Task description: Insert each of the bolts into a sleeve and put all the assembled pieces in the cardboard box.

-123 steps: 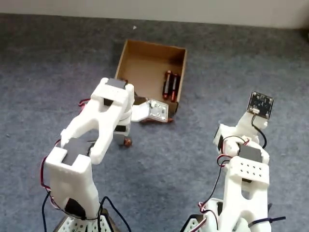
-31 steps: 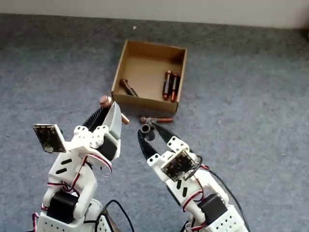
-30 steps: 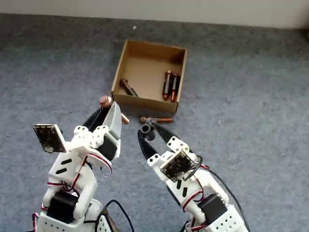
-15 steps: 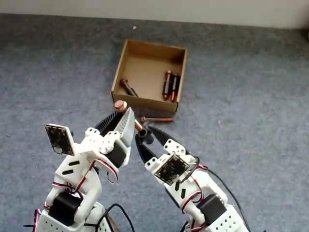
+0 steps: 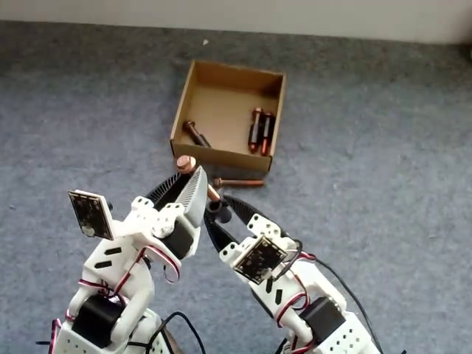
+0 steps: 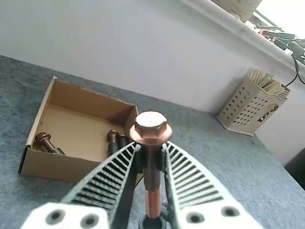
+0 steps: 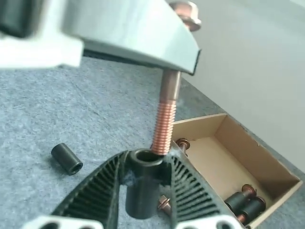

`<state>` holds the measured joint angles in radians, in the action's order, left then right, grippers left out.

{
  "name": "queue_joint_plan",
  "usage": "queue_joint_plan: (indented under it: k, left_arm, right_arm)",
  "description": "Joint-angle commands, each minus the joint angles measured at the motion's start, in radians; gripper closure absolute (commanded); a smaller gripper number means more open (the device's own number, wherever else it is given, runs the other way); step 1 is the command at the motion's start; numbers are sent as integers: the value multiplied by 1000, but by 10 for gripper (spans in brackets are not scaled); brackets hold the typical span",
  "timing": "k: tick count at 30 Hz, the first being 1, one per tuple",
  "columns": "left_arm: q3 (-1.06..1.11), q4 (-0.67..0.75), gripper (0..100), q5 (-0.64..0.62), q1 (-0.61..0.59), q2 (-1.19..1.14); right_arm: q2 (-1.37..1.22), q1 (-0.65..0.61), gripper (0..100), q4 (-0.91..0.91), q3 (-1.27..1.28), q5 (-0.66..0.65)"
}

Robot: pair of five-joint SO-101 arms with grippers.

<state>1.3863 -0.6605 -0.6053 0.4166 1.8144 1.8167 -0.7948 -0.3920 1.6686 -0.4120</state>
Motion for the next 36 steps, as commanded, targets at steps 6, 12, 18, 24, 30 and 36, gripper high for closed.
queue_joint_plan:
  k: [6,12,18,24,30,36]
  left_arm:
    - [-99,-196,994,-5,24,2]
    - [-27,-195,994,-3,16,2]
    - [42,-195,992,183,24,1]
    - [42,-203,948,265,15,1]
    - [10,-288,750,256,10,1]
    - [-96,-347,758,249,-87,1]
  right_arm:
    - [19,19,993,33,116,-3]
    - [19,16,993,47,116,-3]
    - [19,18,993,47,116,-3]
    - [18,18,993,45,116,-3]
    - [19,19,993,-12,116,-3]
    - [19,84,993,-77,114,-3]
